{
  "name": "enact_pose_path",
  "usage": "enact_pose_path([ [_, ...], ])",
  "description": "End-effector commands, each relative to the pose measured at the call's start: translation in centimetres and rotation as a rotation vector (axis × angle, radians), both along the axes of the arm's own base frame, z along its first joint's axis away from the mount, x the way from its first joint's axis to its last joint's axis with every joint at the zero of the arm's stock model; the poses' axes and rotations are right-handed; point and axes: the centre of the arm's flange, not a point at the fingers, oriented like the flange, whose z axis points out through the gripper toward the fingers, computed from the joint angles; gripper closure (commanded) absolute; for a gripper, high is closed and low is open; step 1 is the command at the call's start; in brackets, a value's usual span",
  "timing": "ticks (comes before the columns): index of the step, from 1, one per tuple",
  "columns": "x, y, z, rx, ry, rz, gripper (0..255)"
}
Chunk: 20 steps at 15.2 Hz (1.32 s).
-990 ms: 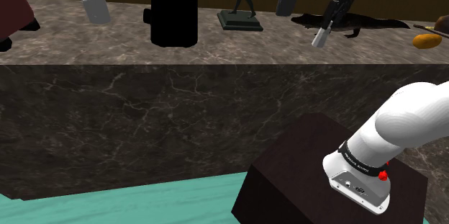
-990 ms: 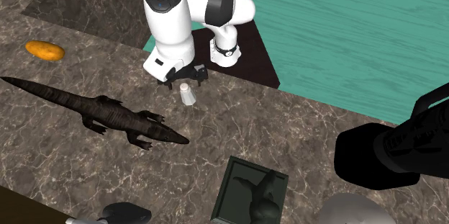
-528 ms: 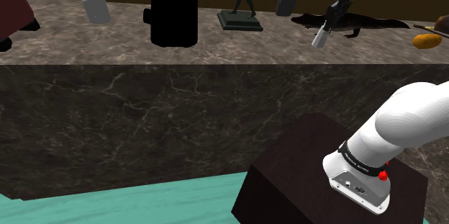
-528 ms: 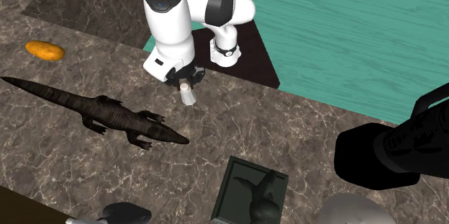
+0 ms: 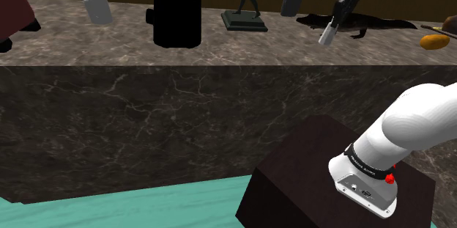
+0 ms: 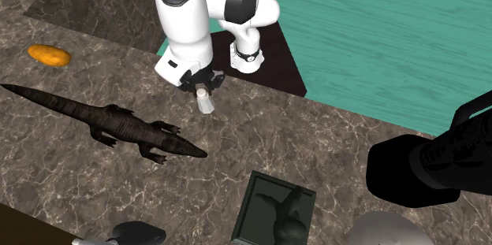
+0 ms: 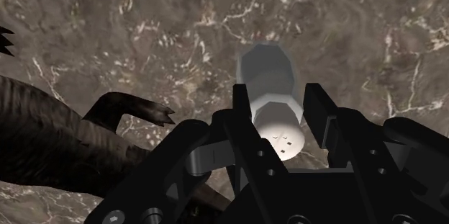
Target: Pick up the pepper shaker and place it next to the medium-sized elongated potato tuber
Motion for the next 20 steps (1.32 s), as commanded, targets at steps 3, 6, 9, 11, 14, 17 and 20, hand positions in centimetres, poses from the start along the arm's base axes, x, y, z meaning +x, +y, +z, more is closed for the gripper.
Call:
enact_pose_path([
  [3,-0.1,-0.1,2.2,0.0,0.0,0.0,255],
  [6,-0.1,-0.1,3.7,0.0,0.0,0.0,255],
  [9,-0.1,-0.1,5.3,0.0,0.0,0.0,255],
  [11,-0.1,-0.1,6.4,0.0,0.0,0.0,255],
  [14,-0.1,-0.1,8.0,0.0,0.0,0.0,255],
  [17,-0.1,-0.1,9.6,0.0,0.0,0.0,255],
  [20,-0.1,-0.1,11.1,0.0,0.0,0.0,255],
])
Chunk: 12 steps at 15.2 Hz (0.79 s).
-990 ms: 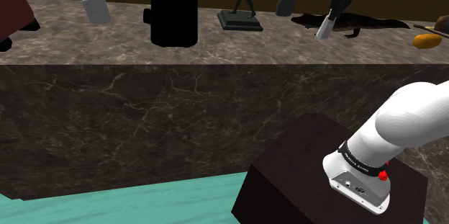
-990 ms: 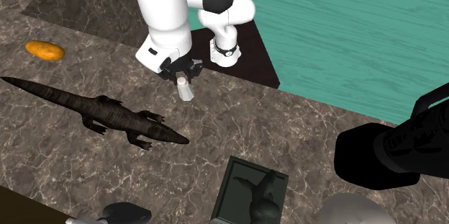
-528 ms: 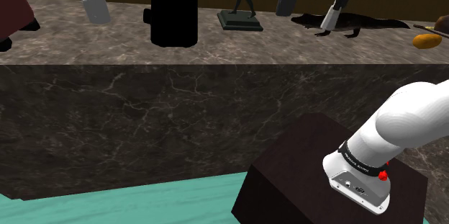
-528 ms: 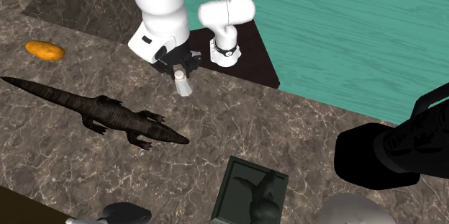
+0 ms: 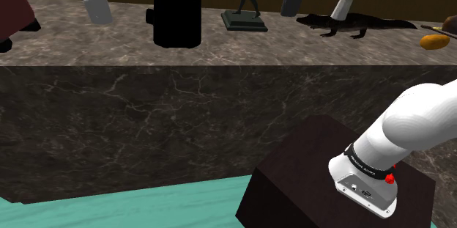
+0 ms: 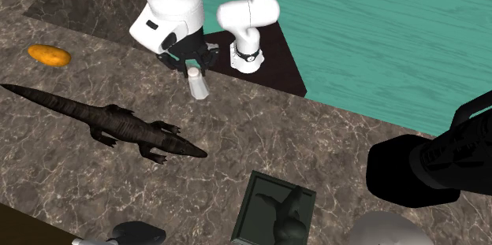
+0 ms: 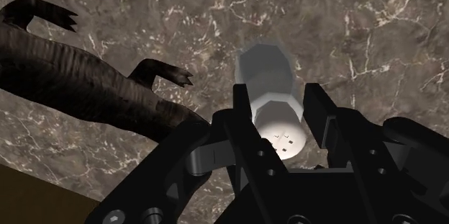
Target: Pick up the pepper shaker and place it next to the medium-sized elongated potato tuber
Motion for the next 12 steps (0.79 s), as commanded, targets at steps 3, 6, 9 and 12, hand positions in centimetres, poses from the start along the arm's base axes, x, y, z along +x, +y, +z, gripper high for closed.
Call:
enact_pose_path([
  [3,0.2,-0.1,2.2,0.0,0.0,0.0,255],
  [6,0.2,-0.1,3.7,0.0,0.0,0.0,255],
  [9,0.2,-0.1,5.3,0.0,0.0,0.0,255],
  [12,-0.7,-1.1,5.9,0.0,0.0,0.0,255],
])
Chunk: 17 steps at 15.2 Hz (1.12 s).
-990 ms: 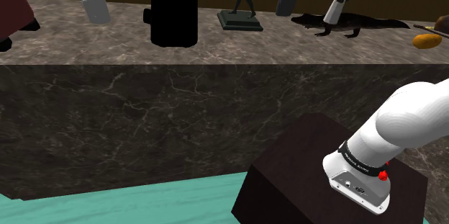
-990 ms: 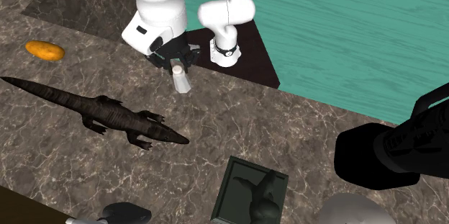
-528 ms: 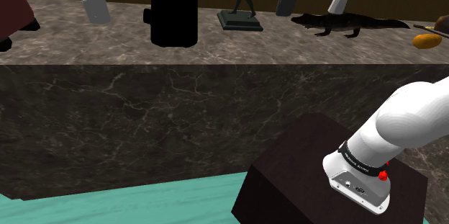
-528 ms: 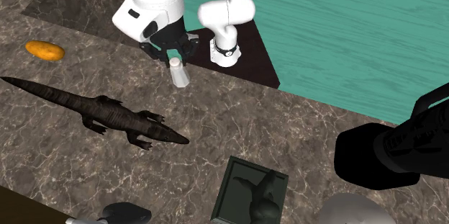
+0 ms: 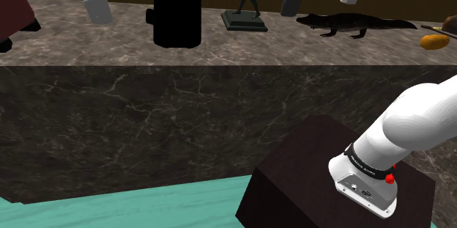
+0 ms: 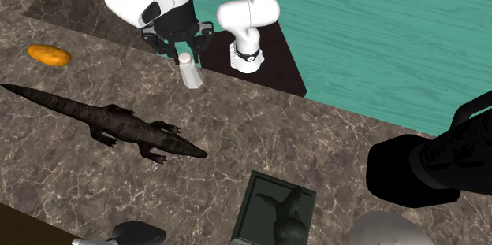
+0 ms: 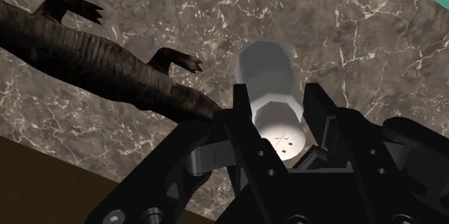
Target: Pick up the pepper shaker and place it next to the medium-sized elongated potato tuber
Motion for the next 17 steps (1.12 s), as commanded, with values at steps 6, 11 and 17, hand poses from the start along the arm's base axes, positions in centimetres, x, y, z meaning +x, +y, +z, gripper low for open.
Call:
enact_pose_path([
  [6,-5.8,-6.4,0.2,0.0,0.0,0.0,255],
  [11,-10.2,-11.3,0.2,0.0,0.0,0.0,255],
  [17,-15.5,-17.1,0.3,0.0,0.0,0.0,255],
])
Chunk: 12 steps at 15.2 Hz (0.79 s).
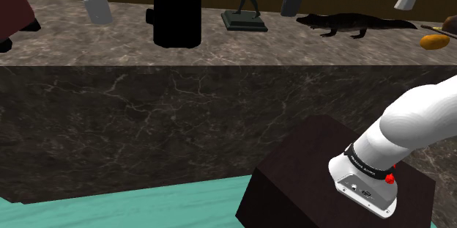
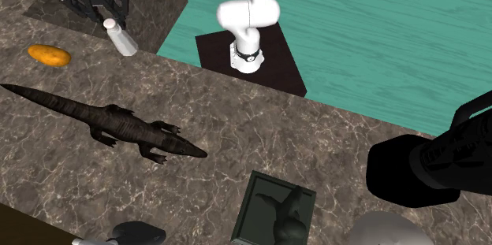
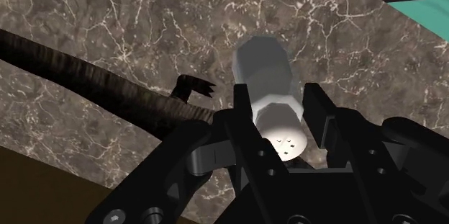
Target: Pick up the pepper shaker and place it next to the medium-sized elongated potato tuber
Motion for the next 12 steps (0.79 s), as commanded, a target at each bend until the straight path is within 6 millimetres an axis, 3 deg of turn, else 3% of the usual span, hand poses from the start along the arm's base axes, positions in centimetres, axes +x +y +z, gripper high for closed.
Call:
enact_pose_path([
  [1,-2.0,-2.0,0.1,-0.001,0.001,0.001,255],
  [12,-11.7,-12.8,0.1,-0.001,0.001,0.001,255],
])
